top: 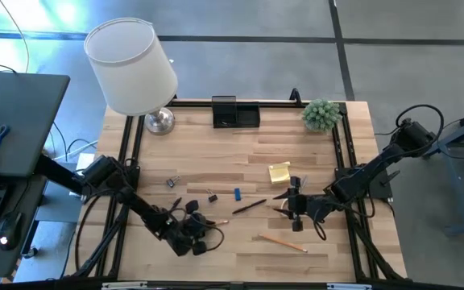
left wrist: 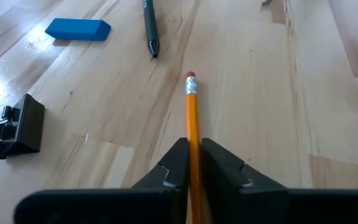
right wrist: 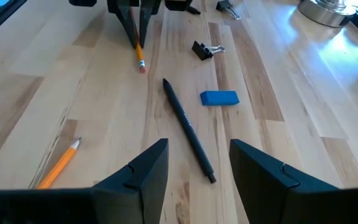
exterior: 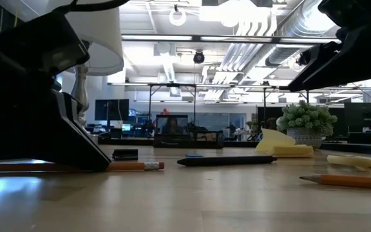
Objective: Pick and place office supplies into organizer
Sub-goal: Put the left orange pencil into the black desk organizer
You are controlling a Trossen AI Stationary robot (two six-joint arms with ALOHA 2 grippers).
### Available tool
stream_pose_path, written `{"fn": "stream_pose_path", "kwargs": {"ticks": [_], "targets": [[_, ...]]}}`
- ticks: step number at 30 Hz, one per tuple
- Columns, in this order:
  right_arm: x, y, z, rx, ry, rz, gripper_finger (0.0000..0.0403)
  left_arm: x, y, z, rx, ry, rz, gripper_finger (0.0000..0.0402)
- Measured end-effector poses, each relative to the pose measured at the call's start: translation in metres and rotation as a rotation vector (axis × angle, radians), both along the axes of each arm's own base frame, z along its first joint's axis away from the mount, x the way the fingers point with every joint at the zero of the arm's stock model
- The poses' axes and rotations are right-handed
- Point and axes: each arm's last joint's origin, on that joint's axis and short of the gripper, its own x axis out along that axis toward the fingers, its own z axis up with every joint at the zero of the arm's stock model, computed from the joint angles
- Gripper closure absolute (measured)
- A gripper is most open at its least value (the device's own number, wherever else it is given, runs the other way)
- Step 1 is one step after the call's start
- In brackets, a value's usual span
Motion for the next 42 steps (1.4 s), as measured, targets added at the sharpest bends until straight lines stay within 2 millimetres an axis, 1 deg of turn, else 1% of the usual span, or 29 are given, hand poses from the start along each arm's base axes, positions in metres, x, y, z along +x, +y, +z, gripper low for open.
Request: {"fn": "stream_pose_path", "kwargs": {"ticks": [3, 6, 14, 18, 21, 25, 30, 34, 40, 42], "targets": [[0.0, 0.0, 0.0, 0.003, -0.001, -0.002, 0.0236, 0.0, 0.0, 0.0, -0.005, 0.019, 0.016, 0.0391], [0.0, 0.0, 0.0, 0.007, -0.002, -0.004, 0.0236, 0.0, 0.0, -0.001, -0.015, 0.016, 0.026, 0.039], [0.001, 0.001, 0.002, 0.015, -0.022, -0.002, 0.0236, -0.001, 0.0, -0.006, -0.042, 0.024, 0.042, 0.0347], [0.002, 0.001, 0.003, 0.019, -0.03, -0.001, 0.0236, -0.001, 0.0, -0.009, -0.044, -0.004, 0.085, 0.0339], [0.002, 0.001, 0.003, 0.017, -0.031, 0.0, 0.0236, -0.001, 0.001, -0.01, -0.036, -0.013, 0.097, 0.0349], [0.002, 0.001, 0.003, 0.018, -0.031, 0.0, 0.0236, 0.0, 0.001, -0.01, -0.021, -0.021, 0.104, 0.0389], [0.002, 0.0, 0.003, -0.009, -0.042, -0.022, 0.0236, 0.0, 0.001, -0.01, -0.008, -0.024, 0.1, 0.0385], [0.003, 0.0, 0.006, -0.034, -0.076, -0.04, 0.0236, 0.001, 0.001, -0.009, 0.01, -0.043, 0.096, 0.0396], [0.005, 0.001, 0.009, -0.015, -0.112, -0.039, 0.0236, 0.004, 0.001, 0.004, 0.067, -0.099, 0.075, 0.0398], [0.006, 0.002, 0.011, -0.005, -0.133, -0.038, 0.0236, 0.006, 0.001, 0.016, 0.081, -0.15, 0.092, 0.0398]]}}
